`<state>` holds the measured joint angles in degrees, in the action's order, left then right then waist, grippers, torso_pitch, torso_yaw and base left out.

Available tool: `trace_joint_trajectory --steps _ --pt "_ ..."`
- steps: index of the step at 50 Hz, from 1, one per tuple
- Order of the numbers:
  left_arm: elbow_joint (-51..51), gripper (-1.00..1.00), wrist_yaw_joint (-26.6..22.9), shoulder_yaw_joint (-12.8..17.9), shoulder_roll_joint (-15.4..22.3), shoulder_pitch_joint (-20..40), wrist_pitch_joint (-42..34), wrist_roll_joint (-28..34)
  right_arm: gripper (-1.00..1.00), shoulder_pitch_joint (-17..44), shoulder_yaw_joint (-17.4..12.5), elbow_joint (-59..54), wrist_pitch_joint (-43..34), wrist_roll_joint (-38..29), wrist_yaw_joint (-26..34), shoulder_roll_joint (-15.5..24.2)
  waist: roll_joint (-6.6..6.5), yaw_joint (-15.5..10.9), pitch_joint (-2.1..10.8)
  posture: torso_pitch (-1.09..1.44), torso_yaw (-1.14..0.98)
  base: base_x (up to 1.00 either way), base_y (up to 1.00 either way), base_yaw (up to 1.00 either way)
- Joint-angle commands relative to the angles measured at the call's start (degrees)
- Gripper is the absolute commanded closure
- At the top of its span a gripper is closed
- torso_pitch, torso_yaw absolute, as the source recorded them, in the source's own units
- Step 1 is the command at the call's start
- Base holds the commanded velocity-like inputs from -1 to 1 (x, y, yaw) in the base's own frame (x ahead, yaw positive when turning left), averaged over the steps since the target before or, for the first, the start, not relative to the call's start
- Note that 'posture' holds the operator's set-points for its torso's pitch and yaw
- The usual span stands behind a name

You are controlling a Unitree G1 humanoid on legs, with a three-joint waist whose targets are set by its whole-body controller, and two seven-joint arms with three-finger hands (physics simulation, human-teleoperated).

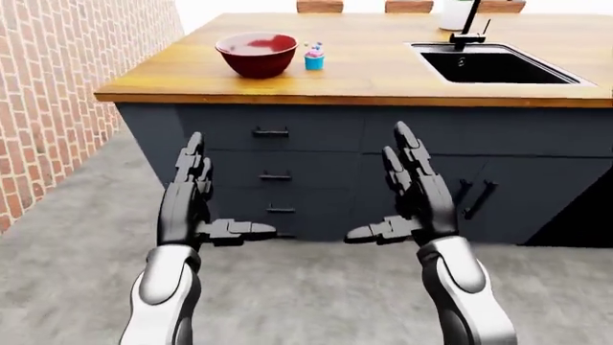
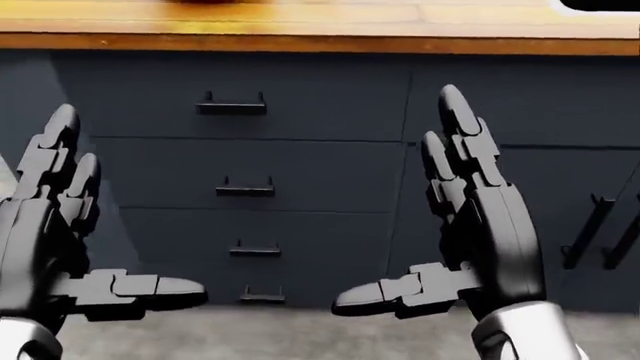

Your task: Pick up the bowl with donut and place it on the tray. Pick up the cupcake and place it on the tray.

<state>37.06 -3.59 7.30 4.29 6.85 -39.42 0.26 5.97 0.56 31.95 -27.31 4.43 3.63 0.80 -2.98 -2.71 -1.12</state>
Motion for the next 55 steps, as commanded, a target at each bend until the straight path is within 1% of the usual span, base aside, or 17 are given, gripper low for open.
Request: trace_joint_trajectory --steps 1,6,9,10,14,19,24,25,27,34,39,41,43,44,46,50,55 --pt "2.16 -1.00 -0.24 -0.77 0.03 1.44 1.77 -0.29 -1.00 1.44 -0.82 3.85 1.18 0.01 -0.43 0.26 0.34 0.18 0.81 0.00 0.00 0.00 0.00 0.70" --pt "5.23 -1.00 -0.03 -0.32 1.06 5.61 -4.33 -0.47 -1.00 2.80 -0.71 5.47 -0.57 -0.31 -0.51 0.29 1.32 1.58 -0.10 0.00 0.00 0.00 0.00 0.11" --pt "7.11 -1.00 0.33 -0.22 2.15 9.95 -9.48 -0.58 -1.00 3.64 -1.32 6.15 -1.46 0.46 -0.91 0.32 1.09 1.84 0.24 0.00 0.00 0.00 0.00 0.00" --pt "7.11 -1.00 0.48 -0.28 2.50 11.70 -10.87 -0.58 -1.00 3.74 -1.39 6.49 -1.75 0.66 -1.06 0.37 0.75 1.76 1.44 0.00 0.00 0.14 0.00 0.00" --pt "7.19 -1.00 0.65 -0.59 3.28 14.76 -13.35 -0.48 -1.00 3.90 -1.92 7.16 -1.92 1.41 -1.11 0.68 2.13 1.56 -0.88 0.00 0.00 0.33 0.00 0.00" --pt "7.94 -1.00 0.52 -0.83 3.84 17.11 -16.01 -0.06 -1.00 4.05 -2.25 6.60 -1.21 1.78 -0.91 1.10 3.26 1.81 -1.02 0.00 0.00 0.43 0.00 0.00" --pt "8.13 -1.00 0.21 -0.01 4.16 17.11 -16.09 -0.16 -1.00 4.83 -2.20 7.86 -2.88 1.89 -0.94 1.38 7.64 1.86 -1.17 0.00 0.00 0.43 0.00 0.00" --pt "8.20 -1.00 0.25 0.08 4.26 17.36 -16.38 -0.20 -1.00 5.09 -2.17 8.02 -3.19 1.85 -0.93 1.41 5.89 2.15 -2.07 0.00 0.00 0.44 0.00 0.00" --pt "8.65 -1.00 0.31 0.15 4.33 17.64 -16.95 -0.31 -1.00 5.29 -2.28 7.40 -2.69 1.83 -0.75 1.43 6.51 1.90 -1.30 0.00 0.00 0.43 0.00 0.00" --pt "8.63 -1.00 0.32 0.56 4.27 16.27 -15.66 -0.68 -1.00 5.12 -2.31 8.26 -3.25 2.47 -0.69 0.90 4.17 2.44 -0.74 0.00 0.00 0.43 0.00 0.01" --pt "8.52 -1.00 0.64 0.39 4.23 16.21 -15.42 -0.92 -1.00 4.89 -2.18 8.66 -3.03 2.81 -0.77 1.15 5.06 1.83 0.20 0.00 0.00 0.41 0.00 0.93" --pt "8.87 -1.00 0.70 0.51 4.32 16.58 -16.07 -1.02 -1.00 4.81 -2.45 8.65 -2.93 3.00 -0.79 1.21 4.01 1.15 0.42 0.00 0.00 0.41 0.00 1.00" --pt "8.79 -1.00 0.71 0.50 4.46 16.74 -16.10 -1.02 -1.00 5.17 -2.71 8.59 -3.15 3.01 -1.17 1.32 3.56 0.12 -1.98 0.00 0.00 0.40 0.00 1.00" --pt "9.33 -1.00 0.75 0.77 4.63 17.49 -17.26 -1.19 -1.00 5.58 -2.91 9.87 -4.46 3.45 -1.37 1.41 1.94 2.55 -2.58 0.00 0.00 0.12 0.12 0.00" --pt "9.40 -1.00 0.79 0.92 4.93 18.30 -17.98 -1.38 -1.00 6.21 -3.28 10.74 -5.82 3.63 -1.86 1.69 2.27 1.59 -0.90 0.00 0.00 0.03 0.00 0.00" --pt "9.53 -1.00 1.03 2.04 5.83 20.61 -19.90 -2.32 -1.00 7.10 -3.89 12.61 -7.55 4.30 -2.60 2.06 1.03 1.46 -0.72 0.00 0.00 0.17 0.00 0.00" --pt "10.37 -1.00 1.61 2.25 6.76 22.53 -22.09 -3.29 -1.00 8.32 -4.34 14.28 -9.48 5.16 -3.34 2.45 1.90 1.54 -0.26 0.00 0.00 0.40 0.00 0.00"
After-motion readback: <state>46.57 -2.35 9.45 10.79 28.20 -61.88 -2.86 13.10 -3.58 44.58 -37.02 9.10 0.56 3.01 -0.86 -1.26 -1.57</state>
